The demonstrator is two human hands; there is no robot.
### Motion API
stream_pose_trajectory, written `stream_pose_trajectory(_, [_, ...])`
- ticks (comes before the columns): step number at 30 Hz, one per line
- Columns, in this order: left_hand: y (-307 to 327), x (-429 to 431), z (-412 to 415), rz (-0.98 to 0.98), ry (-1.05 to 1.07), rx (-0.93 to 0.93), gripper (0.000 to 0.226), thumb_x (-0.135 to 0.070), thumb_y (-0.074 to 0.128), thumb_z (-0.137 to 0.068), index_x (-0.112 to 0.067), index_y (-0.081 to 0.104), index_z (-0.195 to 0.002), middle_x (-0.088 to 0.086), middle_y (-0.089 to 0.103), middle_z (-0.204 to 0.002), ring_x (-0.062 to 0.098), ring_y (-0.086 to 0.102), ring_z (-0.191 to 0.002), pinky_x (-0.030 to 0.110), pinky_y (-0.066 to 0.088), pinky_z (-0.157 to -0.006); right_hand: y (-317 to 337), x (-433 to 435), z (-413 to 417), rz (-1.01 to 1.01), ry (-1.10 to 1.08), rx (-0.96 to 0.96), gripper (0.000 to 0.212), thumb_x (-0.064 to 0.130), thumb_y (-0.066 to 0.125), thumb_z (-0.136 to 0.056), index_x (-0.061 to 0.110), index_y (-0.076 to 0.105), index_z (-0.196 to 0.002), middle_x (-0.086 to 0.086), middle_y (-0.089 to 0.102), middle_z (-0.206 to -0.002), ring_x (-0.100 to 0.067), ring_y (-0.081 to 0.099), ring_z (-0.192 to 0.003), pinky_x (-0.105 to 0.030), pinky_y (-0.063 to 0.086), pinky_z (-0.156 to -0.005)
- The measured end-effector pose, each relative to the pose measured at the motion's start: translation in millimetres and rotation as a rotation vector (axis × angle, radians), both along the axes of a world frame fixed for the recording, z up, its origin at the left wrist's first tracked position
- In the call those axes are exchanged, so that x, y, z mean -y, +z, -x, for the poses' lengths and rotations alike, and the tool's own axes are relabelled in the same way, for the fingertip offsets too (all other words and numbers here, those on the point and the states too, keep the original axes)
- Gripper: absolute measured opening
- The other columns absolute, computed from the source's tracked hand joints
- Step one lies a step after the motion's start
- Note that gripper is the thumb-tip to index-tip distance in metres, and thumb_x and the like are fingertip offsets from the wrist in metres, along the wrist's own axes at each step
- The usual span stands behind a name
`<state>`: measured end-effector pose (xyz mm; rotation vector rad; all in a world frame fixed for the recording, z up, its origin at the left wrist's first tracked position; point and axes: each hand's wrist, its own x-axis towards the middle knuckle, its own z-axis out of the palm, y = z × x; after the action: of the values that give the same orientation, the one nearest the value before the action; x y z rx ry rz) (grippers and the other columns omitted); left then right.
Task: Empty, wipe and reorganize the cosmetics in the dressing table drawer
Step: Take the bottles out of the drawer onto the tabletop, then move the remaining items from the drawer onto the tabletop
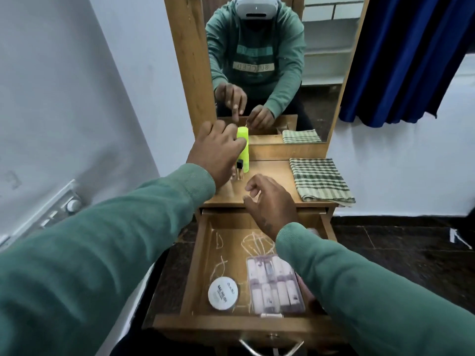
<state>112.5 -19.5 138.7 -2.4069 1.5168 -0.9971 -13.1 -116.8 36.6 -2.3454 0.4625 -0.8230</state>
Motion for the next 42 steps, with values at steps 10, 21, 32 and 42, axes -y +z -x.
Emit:
stream_pose_trajectory(10, [-90, -99, 87, 0.327, 0.071, -0.596, 0.017, -0.006, 0.064, -0.085, -0.02, 0.07, -0.094, 0.001, 0.07, -0.094, 0.029, 0.064, -0.086, 0.04, 0.049, -0.077, -43, -54, 48, 0.212, 0.65, -0.648, 0.054, 0.027, 0.086, -0.078, 0.029, 0.067, -0.128, 0.006, 0.063, -0.136, -0.021, 0.053, -0.124, -0.036, 0.046, -0.103])
stream_pose_trajectory(21, [-125, -112, 105, 0.42, 0.356, -0.877, 0.025, -0.007, 0.055, -0.085, -0.031, 0.06, -0.079, -0.009, 0.07, -0.091, 0.019, 0.064, -0.083, 0.033, 0.051, -0.074, -54, -71, 42, 0.428, 0.681, -0.696, 0.035, 0.023, 0.076, -0.086, 0.026, 0.07, -0.121, 0.0, 0.066, -0.126, -0.028, 0.055, -0.121, -0.04, 0.049, -0.098])
stream_pose_trajectory(32, [-111, -107, 91, 0.803, 0.259, -1.163, 0.023, -0.004, 0.062, -0.09, -0.024, 0.066, -0.081, -0.01, 0.07, -0.084, 0.011, 0.065, -0.081, 0.028, 0.05, -0.071, -14, -38, 28, 0.051, 0.38, -0.38, 0.043, 0.04, 0.087, -0.069, 0.041, 0.061, -0.102, 0.014, 0.061, -0.109, -0.014, 0.059, -0.095, -0.037, 0.057, -0.079])
stream_pose_trajectory(42, [-90, -61, 59, 0.898, 0.14, -1.206, 0.034, 0.002, 0.054, -0.096, -0.019, 0.059, -0.122, -0.002, 0.068, -0.113, 0.016, 0.062, -0.103, 0.032, 0.054, -0.093, 2, -8, -27, 0.088, 0.11, -0.17, 0.042, 0.045, 0.084, -0.07, 0.039, 0.054, -0.099, 0.005, 0.063, -0.112, -0.018, 0.054, -0.096, -0.033, 0.054, -0.075])
